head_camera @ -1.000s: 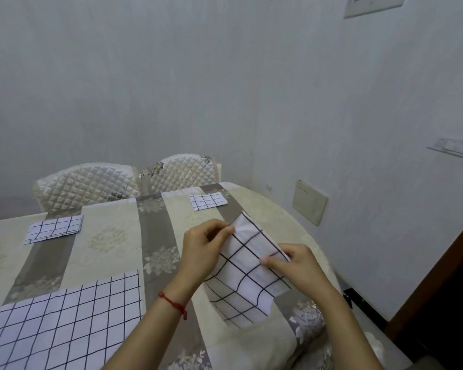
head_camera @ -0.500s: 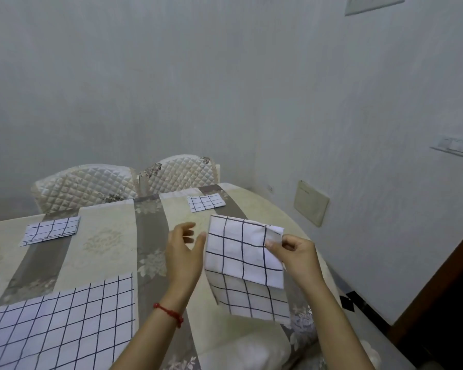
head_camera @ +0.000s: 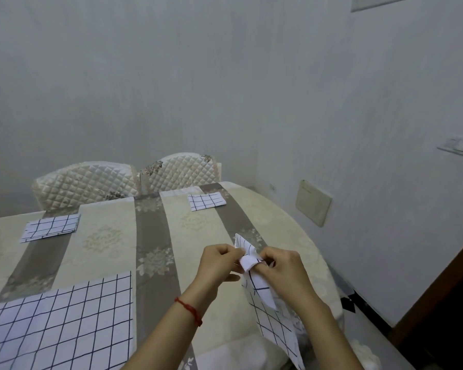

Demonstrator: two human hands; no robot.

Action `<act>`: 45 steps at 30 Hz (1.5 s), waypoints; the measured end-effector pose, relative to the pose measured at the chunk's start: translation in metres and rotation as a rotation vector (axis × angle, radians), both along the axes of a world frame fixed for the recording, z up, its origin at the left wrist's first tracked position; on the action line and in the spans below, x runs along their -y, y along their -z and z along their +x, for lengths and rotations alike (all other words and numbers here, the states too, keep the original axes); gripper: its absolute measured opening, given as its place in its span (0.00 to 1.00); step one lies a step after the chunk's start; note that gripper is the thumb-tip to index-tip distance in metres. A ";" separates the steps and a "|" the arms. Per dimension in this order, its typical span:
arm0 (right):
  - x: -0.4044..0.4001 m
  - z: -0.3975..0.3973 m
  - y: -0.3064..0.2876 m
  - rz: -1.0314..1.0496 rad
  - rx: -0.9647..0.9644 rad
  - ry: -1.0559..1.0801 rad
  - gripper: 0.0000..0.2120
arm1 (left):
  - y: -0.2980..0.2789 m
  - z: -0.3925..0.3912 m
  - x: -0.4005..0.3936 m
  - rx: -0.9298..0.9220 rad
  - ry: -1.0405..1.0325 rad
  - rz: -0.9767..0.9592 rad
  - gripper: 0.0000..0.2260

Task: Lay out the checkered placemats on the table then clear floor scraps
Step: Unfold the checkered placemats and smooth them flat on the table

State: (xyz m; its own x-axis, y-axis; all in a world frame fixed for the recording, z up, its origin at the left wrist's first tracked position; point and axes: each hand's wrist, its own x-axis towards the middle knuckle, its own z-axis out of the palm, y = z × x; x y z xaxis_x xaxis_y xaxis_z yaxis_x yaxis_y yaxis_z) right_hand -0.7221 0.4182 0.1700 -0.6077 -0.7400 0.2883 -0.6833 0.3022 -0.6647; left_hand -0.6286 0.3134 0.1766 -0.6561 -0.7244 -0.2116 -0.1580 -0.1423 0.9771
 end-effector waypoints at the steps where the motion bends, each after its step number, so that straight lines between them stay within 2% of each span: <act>1: -0.002 0.000 0.001 -0.016 0.060 -0.012 0.12 | 0.002 0.000 0.001 -0.010 -0.002 0.004 0.11; 4: -0.008 -0.003 0.003 -0.078 0.258 -0.034 0.10 | 0.007 0.001 0.007 -0.056 -0.045 0.014 0.12; 7: -0.013 -0.009 0.005 -0.135 0.369 0.001 0.11 | 0.012 0.003 0.018 -0.108 -0.119 0.028 0.12; 10: -0.018 -0.017 0.007 -0.180 0.354 0.128 0.08 | 0.020 0.011 0.039 -0.087 -0.174 -0.040 0.12; 12: -0.020 -0.022 0.004 -0.217 0.299 0.201 0.07 | 0.028 0.019 0.053 0.053 -0.192 -0.225 0.09; 14: -0.018 -0.025 -0.003 -0.233 0.246 0.220 0.05 | 0.032 0.026 0.058 0.273 -0.183 -0.504 0.02; 15: -0.017 -0.026 -0.007 -0.227 0.211 0.206 0.05 | 0.034 0.026 0.057 0.331 -0.163 -0.622 0.08; 17: -0.013 -0.026 -0.014 -0.173 0.126 0.136 0.06 | 0.029 0.020 0.046 0.239 -0.088 -0.751 0.17; 21: -0.008 -0.016 -0.027 0.034 0.013 -0.073 0.07 | 0.007 0.002 0.019 -0.040 0.158 -0.976 0.22; 23: -0.010 -0.011 -0.030 0.070 0.017 -0.134 0.05 | 0.002 -0.002 0.016 -0.083 0.270 -0.895 0.20; 25: -0.015 -0.011 -0.033 0.022 0.076 -0.150 0.04 | -0.003 -0.003 0.016 -0.096 0.381 -0.761 0.08; 26: -0.019 -0.012 -0.033 -0.006 0.116 -0.151 0.05 | -0.004 -0.004 0.017 -0.107 0.396 -0.703 0.06; 27: -0.023 -0.013 -0.034 -0.018 0.157 -0.147 0.05 | -0.003 -0.004 0.019 -0.121 0.374 -0.662 0.10; 31: -0.044 -0.024 -0.024 0.028 0.268 -0.104 0.10 | -0.004 -0.003 0.028 -0.178 0.137 -0.551 0.11; 34: -0.060 -0.033 -0.011 -0.001 0.313 -0.058 0.12 | -0.007 -0.001 0.040 -0.254 -0.041 -0.503 0.14; 38: -0.064 -0.041 -0.004 -0.095 0.409 -0.038 0.12 | -0.010 0.004 0.053 -0.288 -0.166 -0.449 0.12; 40: -0.058 -0.042 -0.004 -0.157 0.438 -0.040 0.14 | -0.008 0.004 0.055 -0.267 -0.234 -0.452 0.10; 42: -0.050 -0.041 -0.006 -0.215 0.481 -0.029 0.16 | -0.006 0.003 0.053 -0.193 -0.321 -0.505 0.03; 45: -0.035 -0.035 -0.010 -0.235 0.499 -0.003 0.15 | -0.004 0.004 0.039 -0.059 -0.403 -0.637 0.12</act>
State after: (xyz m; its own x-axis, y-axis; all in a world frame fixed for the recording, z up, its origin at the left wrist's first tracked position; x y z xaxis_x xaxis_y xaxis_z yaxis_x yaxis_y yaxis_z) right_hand -0.7570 0.4527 0.1799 -0.7107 -0.6925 0.1238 -0.2688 0.1046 -0.9575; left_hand -0.6247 0.2740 0.1805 -0.3116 -0.8812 0.3556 -0.1577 0.4170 0.8951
